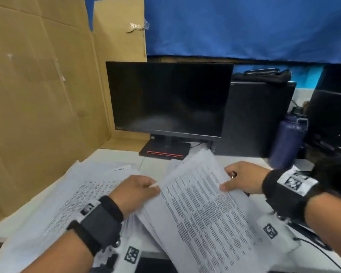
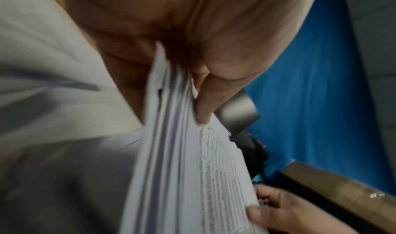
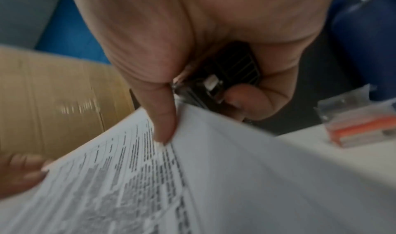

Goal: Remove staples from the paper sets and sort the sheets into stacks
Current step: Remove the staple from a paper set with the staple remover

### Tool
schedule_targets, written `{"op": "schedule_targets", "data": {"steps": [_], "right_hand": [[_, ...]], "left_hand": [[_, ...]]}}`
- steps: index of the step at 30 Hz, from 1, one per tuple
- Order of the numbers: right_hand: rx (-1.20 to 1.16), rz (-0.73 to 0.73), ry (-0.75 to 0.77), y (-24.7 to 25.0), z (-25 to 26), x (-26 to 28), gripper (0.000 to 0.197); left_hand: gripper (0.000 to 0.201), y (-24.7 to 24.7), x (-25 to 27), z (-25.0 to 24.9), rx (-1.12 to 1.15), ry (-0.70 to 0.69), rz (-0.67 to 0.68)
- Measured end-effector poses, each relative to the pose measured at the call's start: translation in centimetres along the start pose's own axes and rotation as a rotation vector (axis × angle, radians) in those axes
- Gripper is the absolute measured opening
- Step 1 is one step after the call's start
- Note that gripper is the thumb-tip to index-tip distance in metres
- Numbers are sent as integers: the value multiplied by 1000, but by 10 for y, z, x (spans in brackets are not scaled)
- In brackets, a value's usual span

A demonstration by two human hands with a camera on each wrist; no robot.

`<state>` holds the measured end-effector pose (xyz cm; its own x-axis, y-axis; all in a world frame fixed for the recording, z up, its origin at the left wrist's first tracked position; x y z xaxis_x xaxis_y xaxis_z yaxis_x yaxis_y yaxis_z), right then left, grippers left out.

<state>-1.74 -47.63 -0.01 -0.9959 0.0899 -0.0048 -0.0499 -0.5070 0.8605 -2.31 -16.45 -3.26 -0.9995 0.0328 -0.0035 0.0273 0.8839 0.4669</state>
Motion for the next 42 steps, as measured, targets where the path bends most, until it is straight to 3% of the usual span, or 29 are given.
{"op": "schedule_targets", "data": {"steps": [2, 4, 6, 10, 13, 16, 19, 24, 28, 42], "right_hand": [[191, -115, 11, -9, 1, -4, 24], [218, -165, 9, -17, 9, -2, 29], [170, -123, 60, -31, 25, 4, 35], [129, 22, 202, -68, 63, 18, 46], [181, 9, 236, -87, 76, 13, 27], [216, 47, 237, -101, 78, 5, 19], [276, 116, 230, -112, 72, 2, 30], [350, 88, 251, -115, 75, -1, 22], [386, 52, 271, -118, 81, -3, 13], [499, -47, 278, -129, 89, -2, 17]], "left_hand": [[32, -14, -6, 24, -22, 84, -39], [20, -25, -11, 40, 31, 163, -87], [9, -33, -12, 47, 145, 244, -150], [16, -43, -18, 51, 199, 277, -238], [12, -49, -26, 46, 97, 181, -235], [38, -53, -17, 38, -370, -31, -66], [32, -54, -1, 33, -729, -293, 60], [50, -66, 13, 45, -960, -331, 227], [55, -67, 18, 53, -1008, -371, 192], [54, -69, 18, 60, -974, -514, 172]]}}
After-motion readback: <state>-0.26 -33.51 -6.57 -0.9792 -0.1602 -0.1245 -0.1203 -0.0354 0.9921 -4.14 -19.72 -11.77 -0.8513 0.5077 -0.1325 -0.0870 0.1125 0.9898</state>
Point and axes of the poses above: each hand's wrist, its own x-axis away from the middle knuckle, its own y-axis out of the back of the hand, z = x × y, the point moved 3 cm from there along -x, towards the middle knuckle, and after that the axes turned 13 degrees about -z, right-handed, at the moved point
